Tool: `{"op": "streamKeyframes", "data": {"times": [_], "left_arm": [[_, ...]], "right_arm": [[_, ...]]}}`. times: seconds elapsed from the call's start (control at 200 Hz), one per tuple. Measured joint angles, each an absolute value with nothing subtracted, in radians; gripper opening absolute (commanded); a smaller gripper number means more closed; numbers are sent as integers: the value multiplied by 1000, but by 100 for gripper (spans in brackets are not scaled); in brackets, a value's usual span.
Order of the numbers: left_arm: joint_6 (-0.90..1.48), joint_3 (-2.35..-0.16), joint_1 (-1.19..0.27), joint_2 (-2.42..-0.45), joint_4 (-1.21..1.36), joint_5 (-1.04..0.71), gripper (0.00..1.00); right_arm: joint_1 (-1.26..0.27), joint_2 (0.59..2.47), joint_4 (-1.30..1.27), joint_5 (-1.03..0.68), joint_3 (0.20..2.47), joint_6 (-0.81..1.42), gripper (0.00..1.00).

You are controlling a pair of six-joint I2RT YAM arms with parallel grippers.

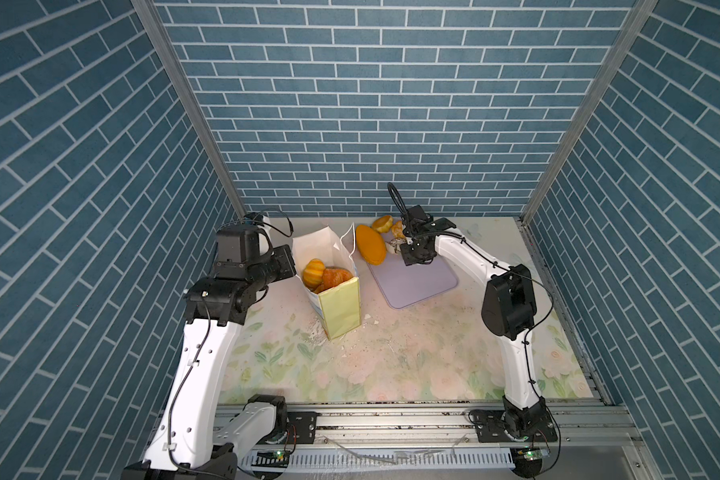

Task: Place the fake bread into the paper bag
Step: 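Close the tongs on the white iced donut with the right gripper, then carry the iced donut into the bag and release it with the right gripper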

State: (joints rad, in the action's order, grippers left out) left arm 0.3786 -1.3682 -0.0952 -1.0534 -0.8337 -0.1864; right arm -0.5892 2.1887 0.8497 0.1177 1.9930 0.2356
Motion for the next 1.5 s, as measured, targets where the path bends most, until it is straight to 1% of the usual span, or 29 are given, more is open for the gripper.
{"op": "streamKeyframes", "data": {"times": [0.35, 0.52, 0.625, 0.765, 0.91, 1.265, 1.395, 1.501], "left_arm": [[382, -1362, -95, -1049, -833, -179, 0], [382, -1359, -95, -1042, -834, -179, 0], [382, -1359, -95, -1042, -834, -179, 0], [382, -1359, -95, -1042, -834, -176, 0], [382, -1359, -95, -1042, -834, -173, 0], [382, -1359, -95, -1042, -837, -164, 0], [385, -1353, -95, -1038, -832, -165, 0], [389, -1345, -95, -1037, -826, -166, 0]], "right_arm": [[-594, 2209, 853, 140, 2003, 236, 36], [-597, 2191, 846, 145, 1969, 234, 34], [-599, 2131, 844, 146, 1890, 233, 33], [-602, 1998, 851, 142, 1774, 231, 33], [-603, 1864, 853, 142, 1721, 228, 33], [-602, 1659, 853, 154, 1727, 208, 33], [-613, 1614, 854, 126, 1789, 166, 33], [-657, 1583, 853, 104, 1857, 112, 33]]}}
